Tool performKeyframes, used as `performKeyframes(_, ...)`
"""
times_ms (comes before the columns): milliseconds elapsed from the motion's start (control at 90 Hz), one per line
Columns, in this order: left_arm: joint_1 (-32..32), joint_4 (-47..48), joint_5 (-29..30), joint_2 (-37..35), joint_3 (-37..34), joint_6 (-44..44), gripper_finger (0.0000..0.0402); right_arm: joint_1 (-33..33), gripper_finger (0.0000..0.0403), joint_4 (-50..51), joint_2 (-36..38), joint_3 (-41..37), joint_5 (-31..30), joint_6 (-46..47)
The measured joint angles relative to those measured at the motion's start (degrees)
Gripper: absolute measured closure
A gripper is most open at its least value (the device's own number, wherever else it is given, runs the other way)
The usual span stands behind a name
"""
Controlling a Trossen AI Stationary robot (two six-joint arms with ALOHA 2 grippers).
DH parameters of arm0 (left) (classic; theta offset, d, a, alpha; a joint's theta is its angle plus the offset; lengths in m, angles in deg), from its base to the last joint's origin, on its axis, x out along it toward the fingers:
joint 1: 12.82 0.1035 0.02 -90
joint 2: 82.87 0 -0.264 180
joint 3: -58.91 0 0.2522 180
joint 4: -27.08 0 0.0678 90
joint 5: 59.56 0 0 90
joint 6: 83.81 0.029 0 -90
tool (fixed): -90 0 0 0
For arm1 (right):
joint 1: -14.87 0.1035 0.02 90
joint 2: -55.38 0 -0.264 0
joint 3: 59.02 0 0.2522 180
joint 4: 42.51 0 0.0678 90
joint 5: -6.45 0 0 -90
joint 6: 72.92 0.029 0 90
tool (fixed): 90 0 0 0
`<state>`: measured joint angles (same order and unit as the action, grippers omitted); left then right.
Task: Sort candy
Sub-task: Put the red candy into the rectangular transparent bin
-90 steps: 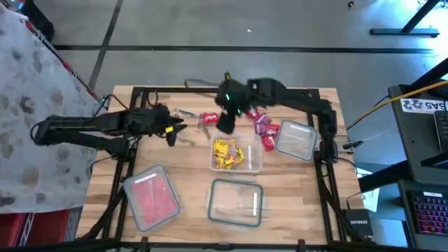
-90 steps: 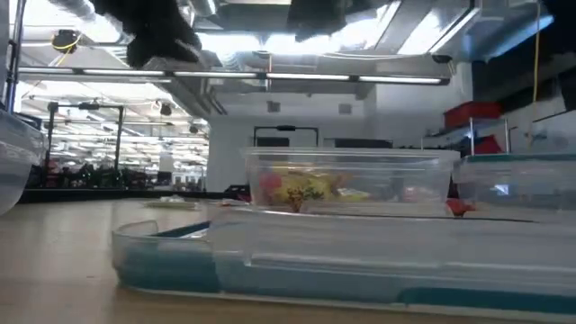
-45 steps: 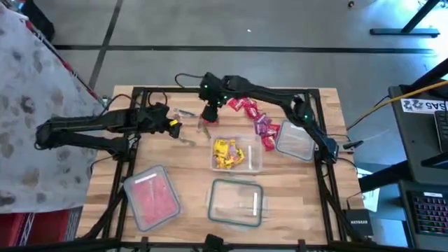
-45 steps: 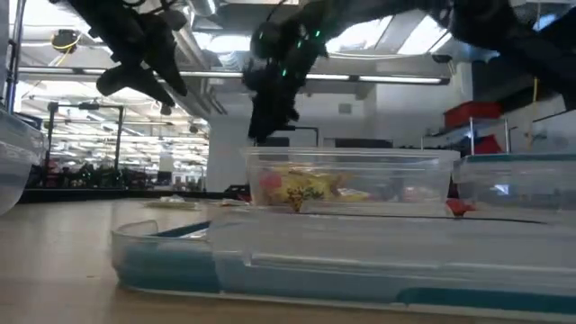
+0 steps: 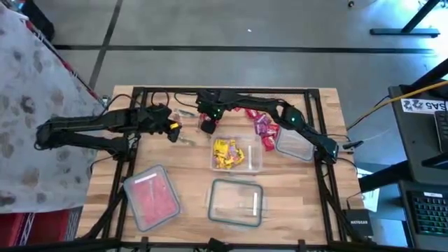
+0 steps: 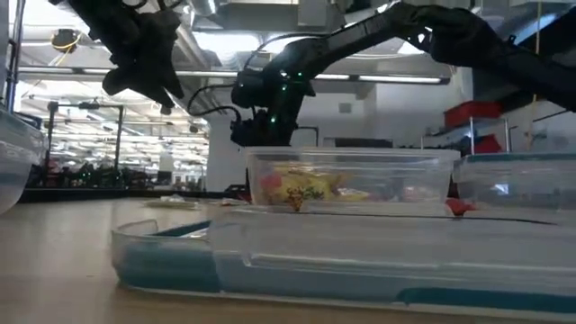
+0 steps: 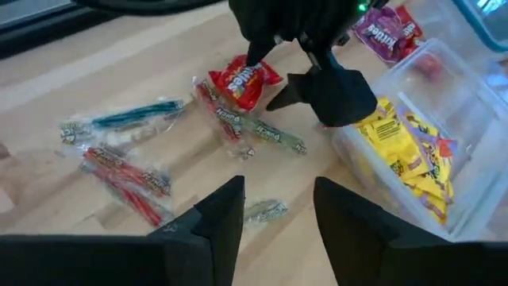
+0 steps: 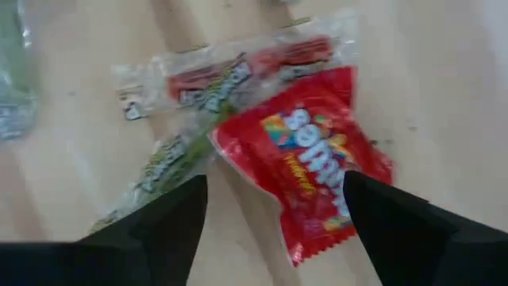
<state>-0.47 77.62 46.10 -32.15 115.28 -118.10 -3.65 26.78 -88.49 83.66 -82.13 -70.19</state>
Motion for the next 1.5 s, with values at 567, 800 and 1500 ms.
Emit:
performKeyframes(567,0.9,0.1,0.0,0.0,0.0,-3.1,0.0265,2.8,0.0393,1.3,-0.9,0.1,-4.8,-1.6)
performKeyframes(800,0.9,0.1,0.0,0.0,0.0,-3.2,0.0265,3.6,0.0402,0.5,1.4,1.9,-2.0,-2.5)
performKeyframes(1500,0.4,0.1,0.0,0.0,0.0,-2.8,0.0265,4.1,0.0303,4.1,0.0,5.9,3.1,1.4)
